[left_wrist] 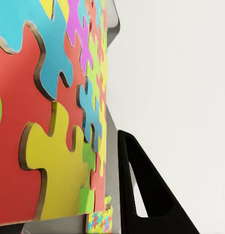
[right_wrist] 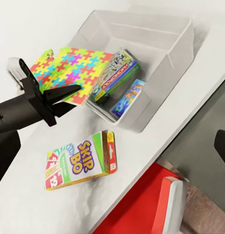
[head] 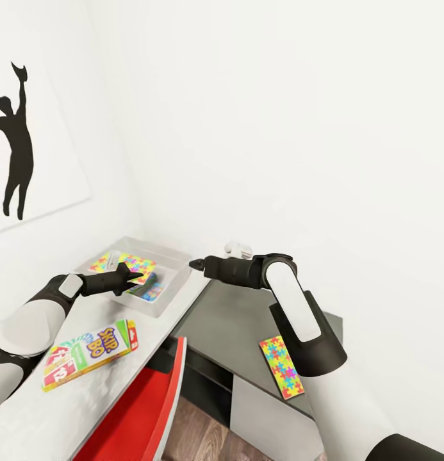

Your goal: Put all the toys in the child's room - the three board games (two on the bed and one on the table), the two jigsaw puzzles on the table, and the tennis ball on the table - inside the toy box on the table in the child's room.

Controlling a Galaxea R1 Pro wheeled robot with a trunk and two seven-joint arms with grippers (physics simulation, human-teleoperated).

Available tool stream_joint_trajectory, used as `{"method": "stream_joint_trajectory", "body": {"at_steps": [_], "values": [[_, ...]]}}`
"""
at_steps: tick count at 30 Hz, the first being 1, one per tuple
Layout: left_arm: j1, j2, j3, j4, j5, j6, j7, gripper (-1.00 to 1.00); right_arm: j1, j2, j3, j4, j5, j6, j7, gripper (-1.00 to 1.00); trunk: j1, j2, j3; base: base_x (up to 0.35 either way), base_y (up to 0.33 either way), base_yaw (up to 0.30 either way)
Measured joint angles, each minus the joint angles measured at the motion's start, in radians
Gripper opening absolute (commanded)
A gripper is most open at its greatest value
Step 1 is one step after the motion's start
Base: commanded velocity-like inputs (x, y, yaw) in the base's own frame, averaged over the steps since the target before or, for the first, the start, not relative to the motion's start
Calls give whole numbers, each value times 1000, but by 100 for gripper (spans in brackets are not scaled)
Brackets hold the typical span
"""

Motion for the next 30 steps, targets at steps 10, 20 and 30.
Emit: {"method": "stream_joint_trajectory", "body": {"at_steps": [10,20,30], "values": [[-16,-18,-1,0,1,-2,-2,-100,0,0,0,0,1,-1,0,100,0,0,-8,0,0,-137],[-24,-18,-1,0,0,-4,-2,-100,0,0,0,0,1,-1,0,100,0,0,-10,0,0,-140],[-25,-17,-5,-30,-1,-3,-44,-100,0,0,1,2,2,-1,-1,100,0,0,-11,0,0,-43]]}}
